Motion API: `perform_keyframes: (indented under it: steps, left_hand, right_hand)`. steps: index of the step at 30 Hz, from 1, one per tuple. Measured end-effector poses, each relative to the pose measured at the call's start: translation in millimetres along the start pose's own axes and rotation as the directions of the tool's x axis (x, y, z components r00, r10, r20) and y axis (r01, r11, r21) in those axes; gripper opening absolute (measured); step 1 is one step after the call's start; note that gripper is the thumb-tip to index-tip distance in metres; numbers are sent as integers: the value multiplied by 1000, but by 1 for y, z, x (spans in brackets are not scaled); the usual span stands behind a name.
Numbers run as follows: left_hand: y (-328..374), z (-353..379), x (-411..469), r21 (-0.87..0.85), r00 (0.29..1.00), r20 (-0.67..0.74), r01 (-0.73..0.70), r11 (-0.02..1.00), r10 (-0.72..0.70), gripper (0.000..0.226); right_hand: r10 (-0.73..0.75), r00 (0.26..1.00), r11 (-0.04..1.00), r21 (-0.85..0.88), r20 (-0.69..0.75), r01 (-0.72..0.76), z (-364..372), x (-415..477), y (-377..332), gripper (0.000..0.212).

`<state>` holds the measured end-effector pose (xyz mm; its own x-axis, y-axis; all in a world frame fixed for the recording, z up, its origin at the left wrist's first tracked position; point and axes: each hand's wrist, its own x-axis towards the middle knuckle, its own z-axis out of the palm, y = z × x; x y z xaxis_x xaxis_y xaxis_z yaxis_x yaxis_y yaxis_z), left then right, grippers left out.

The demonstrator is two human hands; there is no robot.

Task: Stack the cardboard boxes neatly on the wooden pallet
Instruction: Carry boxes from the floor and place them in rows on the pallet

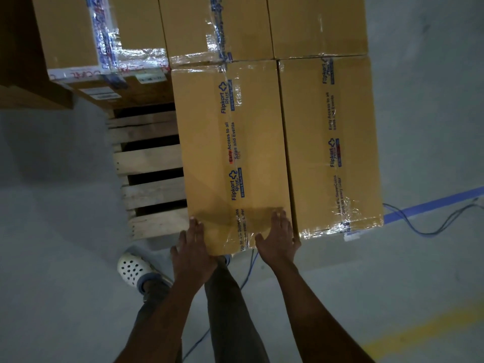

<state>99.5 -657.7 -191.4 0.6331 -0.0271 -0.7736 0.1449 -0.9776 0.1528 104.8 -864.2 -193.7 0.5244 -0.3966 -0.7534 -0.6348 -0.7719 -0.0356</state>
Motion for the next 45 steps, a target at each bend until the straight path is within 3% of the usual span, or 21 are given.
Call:
perform_keyframes:
  steps: [3, 8, 22, 24, 26, 27, 28, 30, 34, 37, 42, 45]
  left_hand:
    - [-4, -3, 5, 41, 998, 61, 1, 999, -3, 96]
    - [-7, -12, 5, -62, 1000, -11, -1, 998, 0, 81]
    - [-87, -58, -35, -282, 982, -88, 138, 949, -168, 86]
    - [-109, -53, -35, -329, 978, -86, 153, 932, -191, 85]
    - [-130, -45, -41, -350, 980, -84, 139, 926, -179, 82]
    - [-141, -40, -44, -353, 984, -78, 121, 928, -158, 82]
    - [-152, -36, -48, -356, 988, -66, 106, 928, -138, 82]
    - [-172, -30, -56, -372, 993, -53, 79, 925, -106, 83]
    - [-220, -34, -82, -432, 996, -71, 14, 902, -50, 81]
    - [-261, -45, -108, -407, 997, -78, -36, 913, 5, 79]
    - [-300, -56, -128, -355, 990, -123, -103, 929, 63, 83]
    - [-292, -55, -126, -322, 983, -127, -168, 931, 134, 83]
  right_hand:
    - [-7, 1000, 1000, -24, -5, 7, -1, -1, -1, 83]
    - [-30, 999, 998, -52, -44, 27, -6, -7, -12, 82]
    - [-364, 930, 880, -314, 39, 357, 13, -61, -110, 73]
    - [-530, 843, 724, -468, 93, 507, 33, -71, -123, 71]
    - [-684, 688, 412, -651, 241, 637, 56, -76, -122, 69]
    - [-689, 643, 240, -732, 334, 638, 66, -76, -118, 70]
    - [-647, 648, 99, -799, 401, 593, 73, -78, -115, 72]
    - [-571, 717, -48, -888, 400, 457, 86, -87, -120, 76]
    - [-507, 809, -98, -952, 298, 290, 116, -130, -161, 81]
    - [-418, 874, 7, -961, 249, 277, 128, -162, -195, 79]
    - [-404, 890, 94, -958, 211, 270, 149, -193, -234, 82]
    - [-409, 888, 71, -963, 210, 261, 149, -198, -239, 76]
